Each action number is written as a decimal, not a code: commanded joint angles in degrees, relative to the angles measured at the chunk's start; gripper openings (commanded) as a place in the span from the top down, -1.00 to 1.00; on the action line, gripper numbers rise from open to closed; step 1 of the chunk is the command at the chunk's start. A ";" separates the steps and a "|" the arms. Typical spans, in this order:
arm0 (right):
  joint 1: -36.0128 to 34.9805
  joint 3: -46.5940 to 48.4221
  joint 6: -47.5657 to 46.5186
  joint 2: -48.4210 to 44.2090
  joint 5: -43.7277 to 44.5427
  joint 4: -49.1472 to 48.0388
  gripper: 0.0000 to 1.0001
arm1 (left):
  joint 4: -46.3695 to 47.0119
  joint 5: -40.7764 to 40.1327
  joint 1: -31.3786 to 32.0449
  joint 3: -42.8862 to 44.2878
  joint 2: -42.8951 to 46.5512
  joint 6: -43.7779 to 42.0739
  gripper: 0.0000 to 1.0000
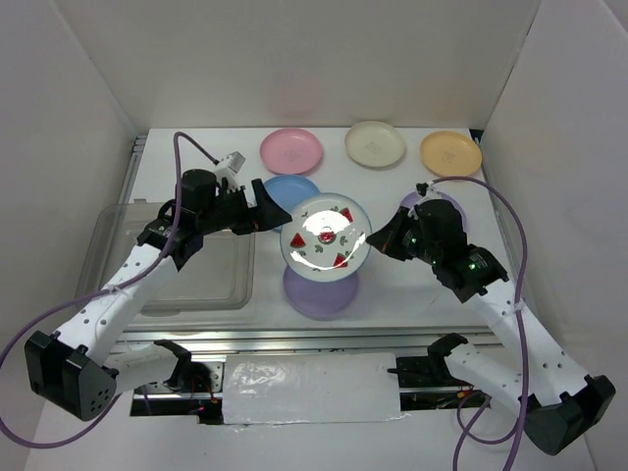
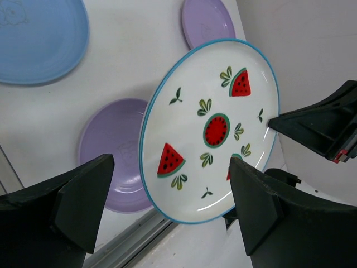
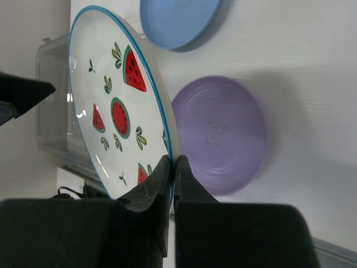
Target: Place the plates into the plastic bin on the countertop
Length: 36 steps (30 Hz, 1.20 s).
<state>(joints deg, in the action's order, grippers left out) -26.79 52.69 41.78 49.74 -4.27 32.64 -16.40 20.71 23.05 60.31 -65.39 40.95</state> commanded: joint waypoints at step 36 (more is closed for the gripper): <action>3.84 -4.87 2.08 -3.33 -2.40 -10.14 -1.00 | -20.42 -29.94 -22.94 -2.21 14.40 9.94 1.00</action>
<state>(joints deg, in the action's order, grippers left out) -23.90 50.11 45.34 47.31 -6.98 22.04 -39.29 -7.49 4.84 59.42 -54.83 46.33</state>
